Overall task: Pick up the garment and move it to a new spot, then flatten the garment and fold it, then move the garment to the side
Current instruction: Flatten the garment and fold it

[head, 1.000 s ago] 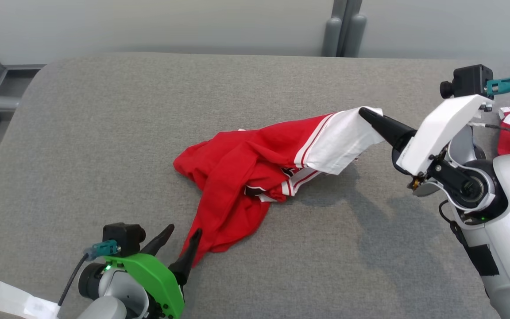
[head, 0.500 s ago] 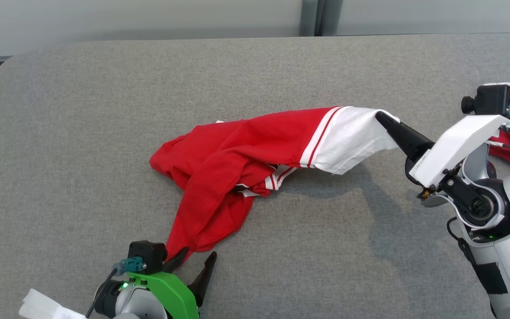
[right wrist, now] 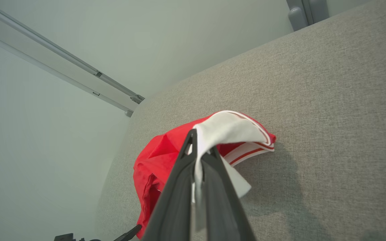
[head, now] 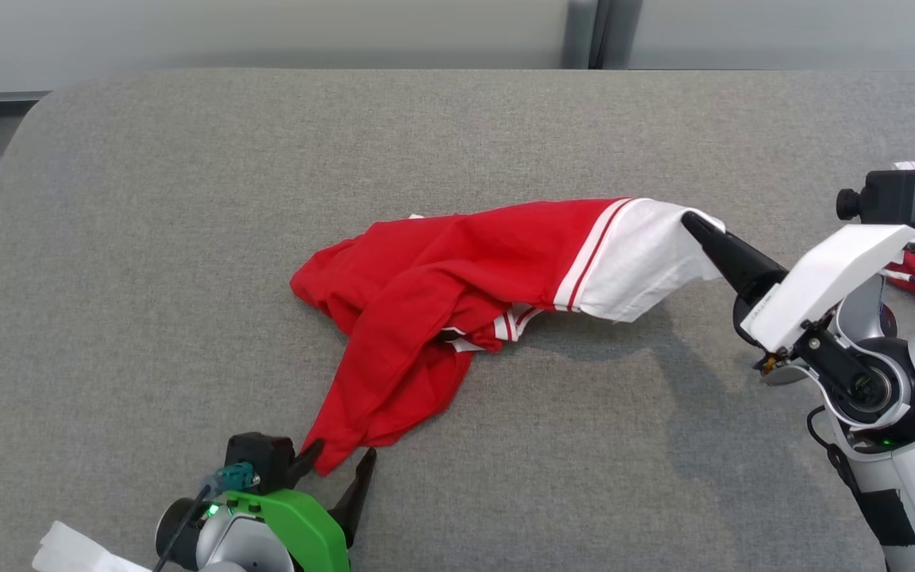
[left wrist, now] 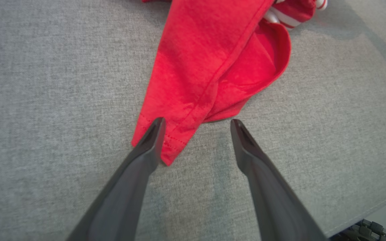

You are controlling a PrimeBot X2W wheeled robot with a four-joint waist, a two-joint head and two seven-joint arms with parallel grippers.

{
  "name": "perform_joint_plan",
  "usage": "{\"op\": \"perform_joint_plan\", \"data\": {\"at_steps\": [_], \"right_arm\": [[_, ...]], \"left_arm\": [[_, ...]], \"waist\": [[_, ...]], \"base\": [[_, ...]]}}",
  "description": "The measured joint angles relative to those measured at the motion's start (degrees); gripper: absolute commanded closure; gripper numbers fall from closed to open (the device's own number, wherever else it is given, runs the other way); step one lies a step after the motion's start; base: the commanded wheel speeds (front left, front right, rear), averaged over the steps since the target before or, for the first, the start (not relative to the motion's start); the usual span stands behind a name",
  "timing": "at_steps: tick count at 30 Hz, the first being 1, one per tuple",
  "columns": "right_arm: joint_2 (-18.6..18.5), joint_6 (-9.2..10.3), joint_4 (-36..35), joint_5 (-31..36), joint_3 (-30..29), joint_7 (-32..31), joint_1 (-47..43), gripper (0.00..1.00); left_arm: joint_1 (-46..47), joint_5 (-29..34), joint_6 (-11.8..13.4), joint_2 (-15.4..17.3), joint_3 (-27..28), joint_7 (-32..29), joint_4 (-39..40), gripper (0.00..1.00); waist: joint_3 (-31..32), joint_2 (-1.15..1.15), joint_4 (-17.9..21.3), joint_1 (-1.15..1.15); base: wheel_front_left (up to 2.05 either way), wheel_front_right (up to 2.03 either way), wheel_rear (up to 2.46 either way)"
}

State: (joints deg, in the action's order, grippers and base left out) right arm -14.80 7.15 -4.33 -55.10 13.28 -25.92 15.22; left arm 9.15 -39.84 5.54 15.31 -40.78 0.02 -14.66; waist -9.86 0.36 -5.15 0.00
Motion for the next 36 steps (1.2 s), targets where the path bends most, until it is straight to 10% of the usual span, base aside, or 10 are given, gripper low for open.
{"op": "perform_joint_plan", "data": {"at_steps": [12,24,36], "right_arm": [[0.0,-0.04,-1.4,0.0,0.4,-0.4,-0.6,1.00],[-0.2,-0.04,-2.7,0.0,0.7,-0.9,-0.7,1.00],[0.5,0.00,-4.7,-1.5,-5.4,2.5,0.0,1.00]], "left_arm": [[0.0,1.6,0.1,-0.1,0.0,0.3,-2.4,0.00],[0.6,3.3,0.5,-0.3,0.1,1.6,-6.4,0.95],[0.9,-6.3,-1.1,-0.2,8.3,1.7,1.2,1.00]], "waist": [[0.2,0.00,-0.4,0.00],[0.5,0.00,0.1,0.00],[1.8,0.00,1.5,0.00]], "base": [[0.00,0.00,0.00],[0.00,0.00,0.00],[0.00,0.00,0.00]]}}
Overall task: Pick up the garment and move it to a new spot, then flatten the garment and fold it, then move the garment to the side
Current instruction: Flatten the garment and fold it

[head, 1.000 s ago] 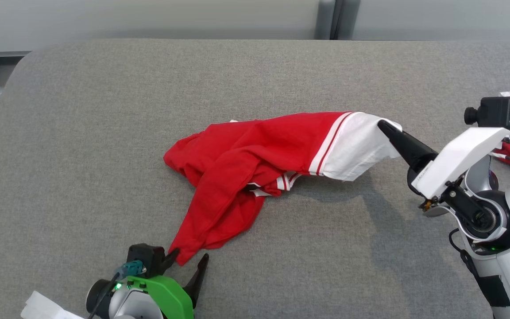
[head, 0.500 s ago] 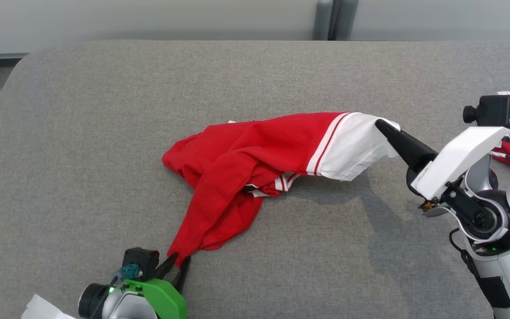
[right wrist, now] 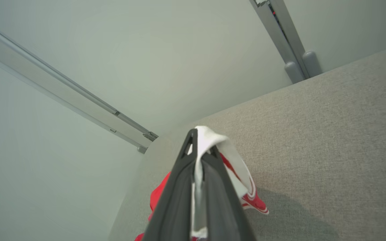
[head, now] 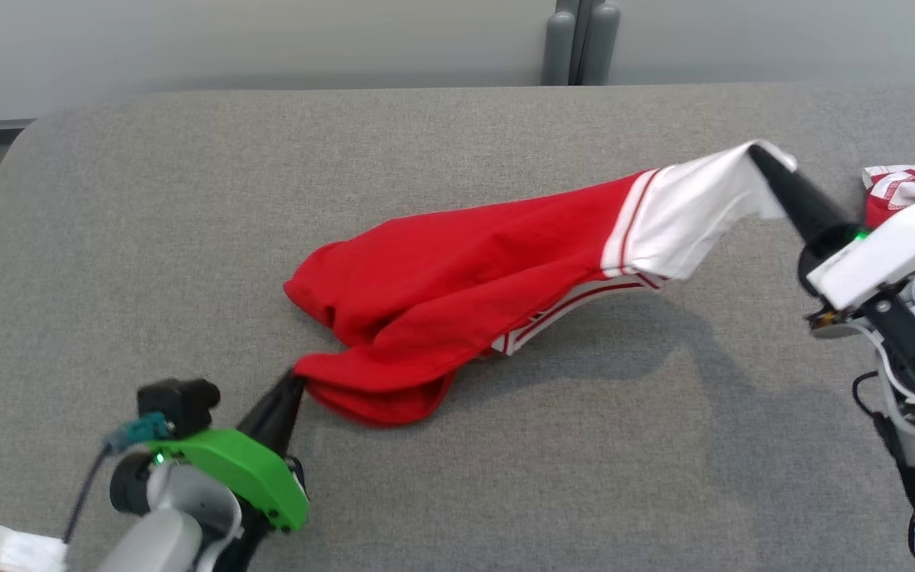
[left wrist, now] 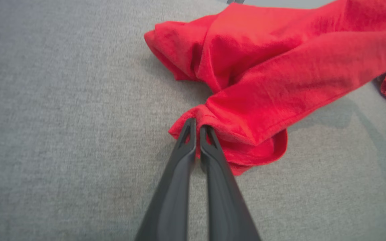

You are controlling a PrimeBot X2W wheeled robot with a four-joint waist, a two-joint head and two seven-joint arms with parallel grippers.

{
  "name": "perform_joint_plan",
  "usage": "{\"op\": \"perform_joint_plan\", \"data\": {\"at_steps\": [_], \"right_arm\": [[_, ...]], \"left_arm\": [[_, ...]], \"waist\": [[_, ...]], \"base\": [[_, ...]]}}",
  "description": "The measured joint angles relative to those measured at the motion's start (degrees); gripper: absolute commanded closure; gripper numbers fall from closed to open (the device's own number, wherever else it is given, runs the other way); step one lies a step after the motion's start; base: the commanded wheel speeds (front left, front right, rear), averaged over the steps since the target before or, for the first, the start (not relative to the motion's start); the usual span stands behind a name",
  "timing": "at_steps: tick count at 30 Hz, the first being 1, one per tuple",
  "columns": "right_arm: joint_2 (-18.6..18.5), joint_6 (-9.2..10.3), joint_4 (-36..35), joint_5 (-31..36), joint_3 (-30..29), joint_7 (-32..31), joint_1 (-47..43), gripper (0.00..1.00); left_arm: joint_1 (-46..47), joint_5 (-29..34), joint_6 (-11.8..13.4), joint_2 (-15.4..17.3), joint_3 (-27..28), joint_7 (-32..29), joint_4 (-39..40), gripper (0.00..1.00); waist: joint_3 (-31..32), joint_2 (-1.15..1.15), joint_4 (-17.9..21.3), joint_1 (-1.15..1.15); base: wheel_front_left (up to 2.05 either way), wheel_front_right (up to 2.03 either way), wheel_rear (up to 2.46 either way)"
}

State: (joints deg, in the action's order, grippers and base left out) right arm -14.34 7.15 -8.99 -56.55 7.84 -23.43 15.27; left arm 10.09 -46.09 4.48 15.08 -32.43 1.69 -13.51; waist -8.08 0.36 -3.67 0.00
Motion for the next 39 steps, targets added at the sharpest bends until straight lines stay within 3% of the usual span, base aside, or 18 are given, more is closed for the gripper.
{"op": "perform_joint_plan", "data": {"at_steps": [5,8,14,17,21,25,31,36,39], "right_arm": [[2.1,-0.29,-6.4,-4.2,-7.1,4.7,4.3,1.00],[3.2,-1.55,-11.8,-6.8,-9.8,6.7,5.6,1.00],[3.3,-2.54,-23.6,-10.3,-13.1,7.7,5.7,1.00],[3.3,-2.37,-29.6,-12.1,-15.5,7.7,5.7,1.00],[2.6,-0.86,-32.7,-14.5,-17.8,6.0,5.6,1.00],[2.3,0.02,-27.8,-17.0,-16.8,3.1,5.2,1.00],[4.1,0.53,-8.8,-14.1,-8.8,-0.1,6.9,1.00],[8.7,0.51,4.5,-3.5,-8.9,3.7,21.7,1.00],[10.9,0.51,5.9,0.6,-11.2,7.0,32.3,1.00]], "left_arm": [[4.7,-2.0,-2.3,5.6,6.8,1.8,12.7,1.00],[6.3,-3.5,-3.6,9.9,10.7,2.0,20.7,1.00],[6.4,-9.5,-6.3,13.9,14.3,-1.7,38.5,1.00],[6.4,-12.3,-5.9,16.1,16.9,-4.4,46.1,1.00],[7.7,-15.3,-1.9,18.6,19.9,-9.6,51.7,1.00],[10.3,-19.1,1.2,20.2,20.9,-15.9,49.2,1.00],[16.0,-20.2,2.7,21.5,16.4,-25.3,28.9,1.00],[26.2,-11.9,2.7,20.2,13.3,-27.7,18.2,1.00],[37.2,-7.7,2.7,16.3,15.7,-23.4,18.2,1.00]], "waist": [[1.7,0.00,0.6,0.00],[2.8,0.00,1.3,0.00],[4.4,0.00,4.3,0.00],[4.8,0.00,6.2,0.00],[4.5,0.00,8.7,0.00],[2.7,0.00,10.3,0.00],[-1.6,0.00,11.0,0.00],[-5.5,0.00,10.5,0.00],[-7.8,0.00,9.9,0.00]], "base": [[0.00,0.00,0.00],[0.00,0.00,0.00],[0.00,0.00,0.00],[0.00,0.00,0.00],[0.00,0.00,0.00],[0.00,0.00,0.00],[0.00,0.00,0.00],[0.00,0.00,0.00],[0.00,0.00,0.00]]}}
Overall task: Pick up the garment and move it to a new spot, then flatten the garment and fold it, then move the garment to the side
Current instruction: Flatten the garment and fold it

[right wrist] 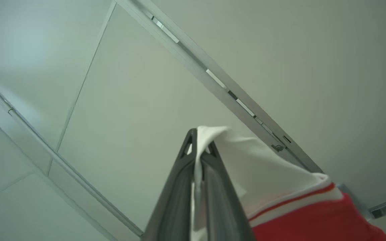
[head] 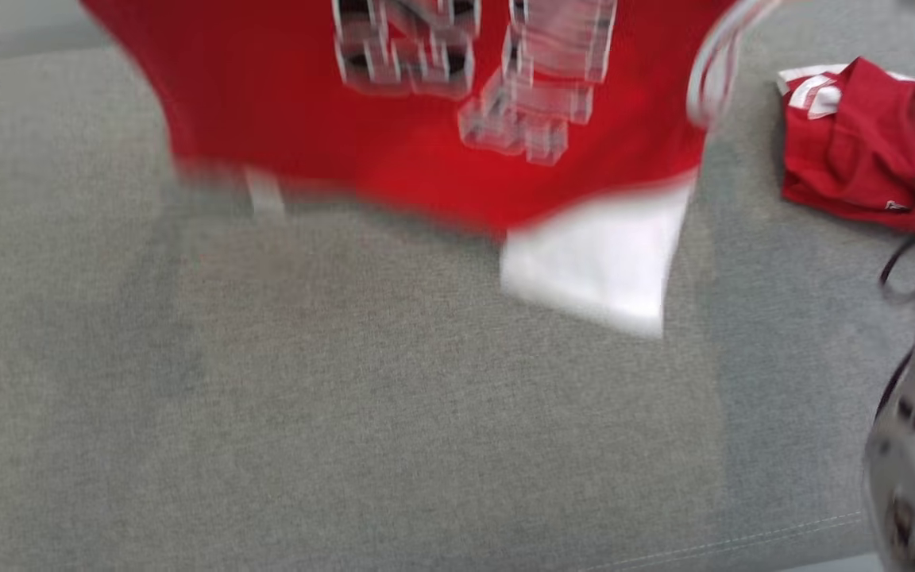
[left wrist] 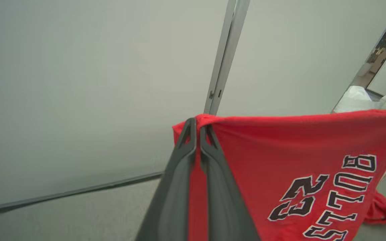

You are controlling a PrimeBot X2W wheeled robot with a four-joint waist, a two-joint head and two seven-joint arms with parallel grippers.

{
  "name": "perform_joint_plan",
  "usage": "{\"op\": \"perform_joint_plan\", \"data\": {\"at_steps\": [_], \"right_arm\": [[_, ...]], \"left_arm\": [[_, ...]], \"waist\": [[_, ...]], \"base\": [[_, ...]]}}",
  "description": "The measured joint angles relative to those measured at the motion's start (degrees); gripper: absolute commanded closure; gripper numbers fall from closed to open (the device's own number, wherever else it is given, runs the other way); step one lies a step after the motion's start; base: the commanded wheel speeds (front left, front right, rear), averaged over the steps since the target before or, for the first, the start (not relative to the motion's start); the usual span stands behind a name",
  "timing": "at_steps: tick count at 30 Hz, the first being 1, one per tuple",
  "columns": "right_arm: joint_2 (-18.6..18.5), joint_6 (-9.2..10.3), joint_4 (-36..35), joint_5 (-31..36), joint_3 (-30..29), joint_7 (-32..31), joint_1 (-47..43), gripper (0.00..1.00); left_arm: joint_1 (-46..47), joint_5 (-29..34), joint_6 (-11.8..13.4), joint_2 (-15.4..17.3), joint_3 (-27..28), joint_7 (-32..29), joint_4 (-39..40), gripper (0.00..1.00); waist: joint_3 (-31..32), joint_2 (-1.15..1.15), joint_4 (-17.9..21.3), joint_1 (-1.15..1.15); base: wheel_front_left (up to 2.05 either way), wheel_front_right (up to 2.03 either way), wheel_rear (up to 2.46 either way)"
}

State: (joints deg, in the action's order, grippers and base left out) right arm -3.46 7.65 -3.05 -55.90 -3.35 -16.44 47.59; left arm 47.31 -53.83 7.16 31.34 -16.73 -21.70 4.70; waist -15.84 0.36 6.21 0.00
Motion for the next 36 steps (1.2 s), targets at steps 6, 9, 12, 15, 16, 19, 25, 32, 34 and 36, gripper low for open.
{"op": "perform_joint_plan", "data": {"at_steps": [6,9,12,15,16,19,25,32,34,36], "right_arm": [[-1.0,-0.04,-2.7,1.2,-1.3,2.4,14.3,1.00],[-1.6,-0.04,-2.2,0.8,0.3,0.9,11.9,1.00],[-1.7,-0.05,-1.0,-0.4,2.1,0.0,4.2,1.00],[-1.1,-0.08,3.5,-2.0,2.1,0.0,-7.7,1.00],[-0.7,-0.30,4.8,-2.6,1.9,0.1,-11.7,1.00],[0.2,-1.32,7.9,-4.5,0.8,1.2,-21.0,1.00],[0.4,-4.20,10.6,-5.8,-0.2,3.0,-28.8,1.00],[0.3,-9.68,9.8,-8.8,-1.5,2.4,-35.5,1.00],[-0.9,-10.67,8.9,-8.8,-1.5,1.8,-38.4,1.00],[-1.9,-11.29,8.3,-8.8,-1.8,1.7,-42.2,1.00]], "left_arm": [[14.1,8.9,-0.2,0.4,0.2,5.6,6.6,1.00],[9.9,10.0,-1.3,0.8,-2.9,5.8,5.8,1.00],[1.8,10.7,-2.4,0.7,-5.3,8.0,2.7,1.00],[-9.0,10.8,-2.4,-0.4,-6.6,11.5,-3.5,1.00],[-12.0,10.9,-2.4,-0.6,-7.2,12.5,-5.1,1.00],[-19.2,10.9,-2.4,-2.1,-7.6,16.0,-8.9,1.00],[-26.2,10.4,-2.1,-4.6,-6.4,22.1,-12.9,1.00],[-33.8,9.9,-2.1,-6.9,-6.4,28.5,-14.8,1.00],[-36.7,10.7,-1.9,-7.0,-7.8,29.1,-14.8,1.00],[-40.2,11.3,-1.6,-7.3,-8.9,29.3,-14.9,1.00]], "waist": [[-4.6,0.00,-1.2,0.00],[-7.0,0.00,-1.5,0.00],[-9.3,0.00,-1.7,0.00],[-11.0,0.00,-1.7,0.01],[-11.3,0.00,-1.7,0.01],[-11.0,0.00,-1.4,0.00],[-8.9,0.00,-0.9,0.00],[-4.1,0.00,-0.3,0.00],[-2.7,0.00,-0.2,0.00],[-1.2,0.00,-0.2,0.00]], "base": [[0.00,0.00,0.00],[0.00,0.00,0.00],[0.00,0.00,0.00],[0.00,0.00,0.00],[0.00,0.00,0.00],[0.00,0.00,0.00],[0.00,0.00,0.00],[0.00,0.00,0.00],[0.00,0.00,0.00],[0.00,0.00,0.00]]}}
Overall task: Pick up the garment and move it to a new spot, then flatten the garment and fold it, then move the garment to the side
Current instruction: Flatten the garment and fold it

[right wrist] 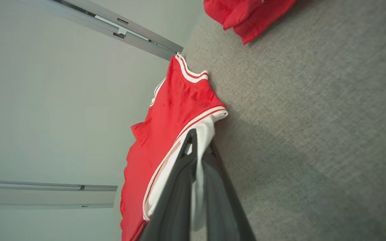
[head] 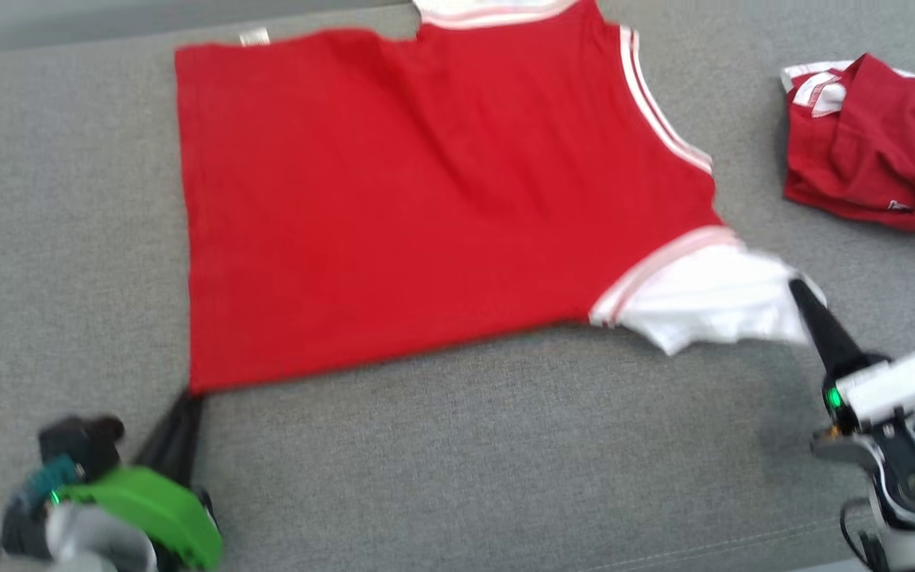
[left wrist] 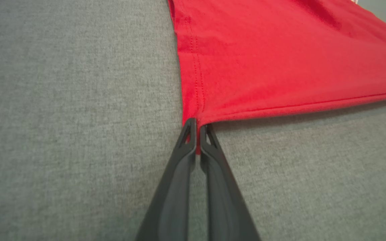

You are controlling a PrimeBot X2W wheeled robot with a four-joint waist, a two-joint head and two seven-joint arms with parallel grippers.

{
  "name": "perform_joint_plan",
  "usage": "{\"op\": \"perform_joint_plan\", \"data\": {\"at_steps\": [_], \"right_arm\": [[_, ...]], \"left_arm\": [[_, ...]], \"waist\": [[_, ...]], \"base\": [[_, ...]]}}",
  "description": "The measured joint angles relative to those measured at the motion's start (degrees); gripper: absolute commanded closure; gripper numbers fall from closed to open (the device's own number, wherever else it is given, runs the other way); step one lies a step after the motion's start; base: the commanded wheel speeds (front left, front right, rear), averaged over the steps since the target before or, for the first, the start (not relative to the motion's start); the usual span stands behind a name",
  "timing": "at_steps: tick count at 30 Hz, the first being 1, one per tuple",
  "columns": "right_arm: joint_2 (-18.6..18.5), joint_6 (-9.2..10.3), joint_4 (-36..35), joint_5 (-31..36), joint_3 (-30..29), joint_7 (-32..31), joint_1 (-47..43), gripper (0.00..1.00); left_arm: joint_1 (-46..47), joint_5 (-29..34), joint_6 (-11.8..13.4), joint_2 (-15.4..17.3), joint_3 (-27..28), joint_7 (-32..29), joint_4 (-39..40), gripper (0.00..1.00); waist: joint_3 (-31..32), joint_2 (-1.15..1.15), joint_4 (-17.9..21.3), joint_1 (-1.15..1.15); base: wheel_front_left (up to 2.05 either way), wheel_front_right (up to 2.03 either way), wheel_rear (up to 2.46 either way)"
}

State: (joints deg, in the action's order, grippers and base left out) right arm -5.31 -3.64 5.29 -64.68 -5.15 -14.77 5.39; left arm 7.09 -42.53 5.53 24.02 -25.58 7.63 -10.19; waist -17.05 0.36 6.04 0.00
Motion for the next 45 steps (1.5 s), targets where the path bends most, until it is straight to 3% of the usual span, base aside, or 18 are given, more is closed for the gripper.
{"op": "perform_joint_plan", "data": {"at_steps": [9,14,20,27,34,41,42,43,44,45], "right_arm": [[-0.1,-0.85,-5.5,-3.9,-4.4,-1.4,-19.8,1.00],[-0.2,-1.90,-11.1,-5.8,-4.9,-2.0,-22.0,1.00],[-2.3,-1.89,-14.8,-5.5,-3.5,-4.0,-19.3,1.00],[-4.5,-0.71,-15.1,-2.8,-0.4,-6.5,-8.9,1.00],[-5.9,1.98,-10.6,-0.7,0.6,-7.6,-0.4,1.00],[-5.7,3.75,-5.2,1.9,3.2,-8.3,4.5,0.98],[-5.7,3.75,-4.6,2.1,3.4,-8.3,5.0,0.91],[-5.6,3.81,-4.0,2.3,3.4,-8.3,5.3,0.51],[-5.5,3.83,-3.3,2.5,3.4,-7.9,5.7,0.00],[-5.5,3.83,-2.5,2.8,3.6,-7.9,6.0,0.00]], "left_arm": [[-13.6,-4.4,0.4,-4.4,-0.7,-0.5,1.6,1.00],[-17.4,-6.5,0.6,-4.2,-0.2,-1.3,5.4,1.00],[-16.2,-6.4,1.0,1.1,0.2,-5.9,14.5,1.00],[-7.0,-5.8,1.1,5.7,3.2,-11.1,20.9,1.00],[2.1,-6.1,1.1,5.3,2.8,-16.1,18.2,1.00],[6.1,-8.2,1.1,2.3,1.5,-18.8,12.3,1.00],[6.8,-8.1,1.1,2.2,1.5,-18.7,11.8,1.00],[7.5,-8.1,1.1,2.0,1.7,-18.7,11.2,1.00],[8.1,-8.1,1.1,2.0,1.7,-18.7,10.7,1.00],[8.5,-7.6,1.1,2.0,1.9,-18.6,10.3,0.76]], "waist": [[5.9,0.00,-1.0,0.00],[6.2,0.00,-2.2,0.00],[4.1,0.00,-1.8,0.00],[-0.3,0.00,-1.4,0.00],[-4.4,0.00,-1.8,0.00],[-5.3,0.00,-2.8,0.00],[-5.4,0.00,-2.7,0.00],[-5.4,0.00,-2.7,0.00],[-5.5,0.00,-2.7,0.00],[-5.5,0.00,-2.6,0.00]], "base": [[0.00,0.00,0.00],[0.00,0.00,0.00],[0.00,0.00,0.00],[0.00,0.00,0.00],[0.00,0.00,0.00],[0.00,0.00,0.00],[0.00,0.00,0.00],[0.00,0.00,0.00],[0.00,0.00,0.00],[0.00,0.00,0.00]]}}
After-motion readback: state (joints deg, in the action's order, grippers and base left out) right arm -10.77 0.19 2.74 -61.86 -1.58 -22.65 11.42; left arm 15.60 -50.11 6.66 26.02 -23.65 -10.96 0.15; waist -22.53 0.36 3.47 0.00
